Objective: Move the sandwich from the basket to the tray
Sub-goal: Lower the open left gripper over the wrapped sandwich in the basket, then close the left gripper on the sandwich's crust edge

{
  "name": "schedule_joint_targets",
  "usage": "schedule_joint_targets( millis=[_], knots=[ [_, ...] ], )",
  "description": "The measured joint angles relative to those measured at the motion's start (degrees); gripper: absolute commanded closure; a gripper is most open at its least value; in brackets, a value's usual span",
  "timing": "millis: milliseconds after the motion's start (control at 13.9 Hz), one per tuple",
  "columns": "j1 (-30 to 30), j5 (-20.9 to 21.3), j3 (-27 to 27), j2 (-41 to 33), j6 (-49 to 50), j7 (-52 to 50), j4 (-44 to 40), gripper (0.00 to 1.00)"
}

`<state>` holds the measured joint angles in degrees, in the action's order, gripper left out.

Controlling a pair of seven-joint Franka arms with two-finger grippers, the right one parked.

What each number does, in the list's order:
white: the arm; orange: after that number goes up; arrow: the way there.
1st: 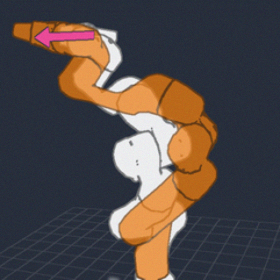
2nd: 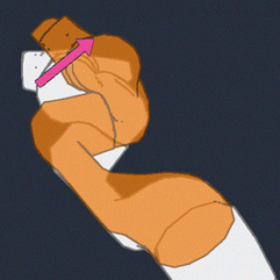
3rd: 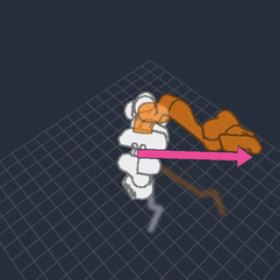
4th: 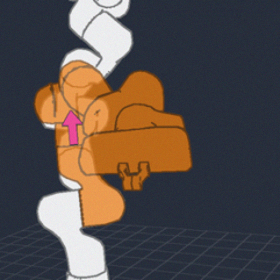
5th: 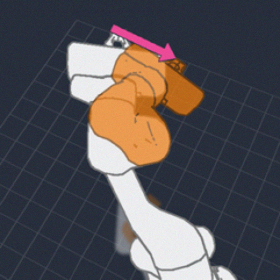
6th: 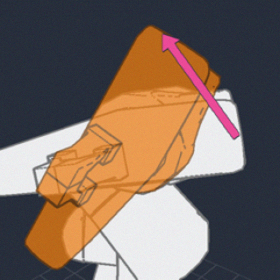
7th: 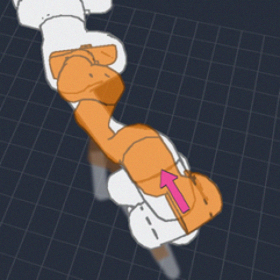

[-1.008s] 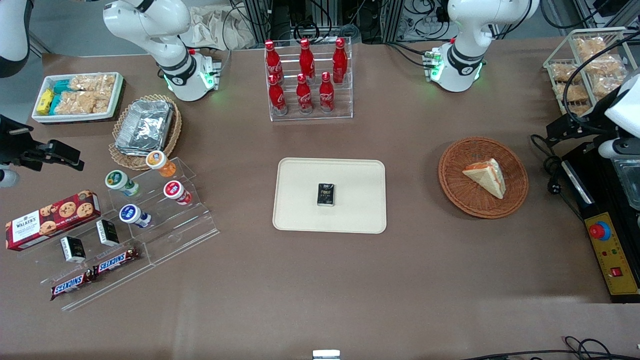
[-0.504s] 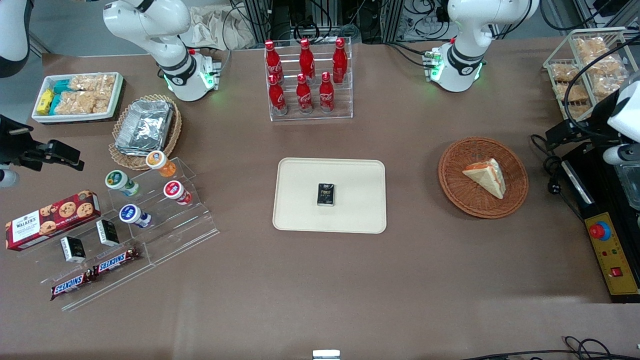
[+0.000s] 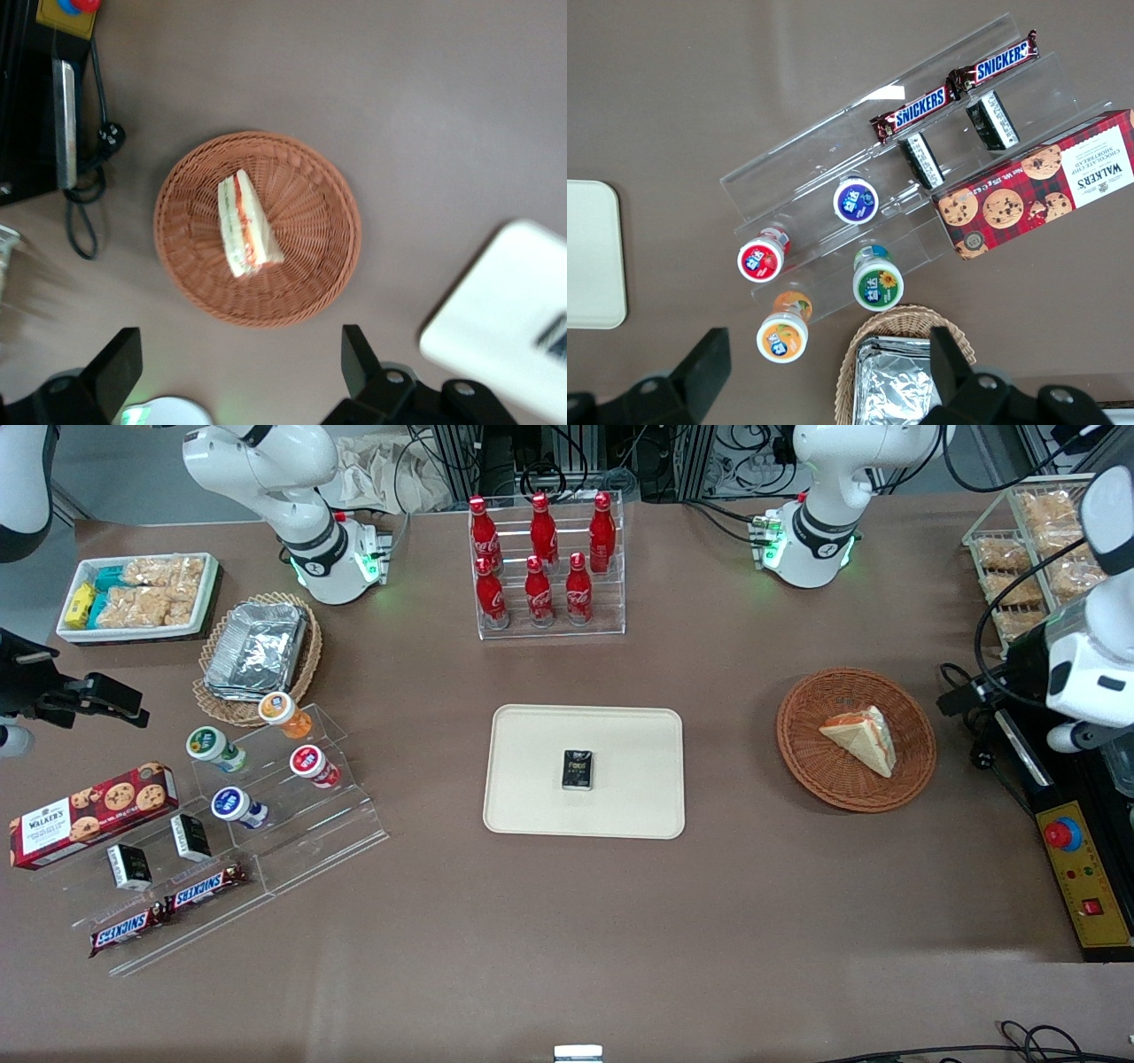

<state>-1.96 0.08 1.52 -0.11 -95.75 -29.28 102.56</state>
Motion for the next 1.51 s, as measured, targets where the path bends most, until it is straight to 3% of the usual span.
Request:
schedule_joint_targets(
  millis=[432, 1512],
  knots=[
    [0.0, 0.1, 0.0, -5.1, -19.2, -14.6, 21.2, 0.00],
    [0.1, 0.0, 0.0, 1.3, -44.7, -23.3, 40.9, 0.00]
  ],
)
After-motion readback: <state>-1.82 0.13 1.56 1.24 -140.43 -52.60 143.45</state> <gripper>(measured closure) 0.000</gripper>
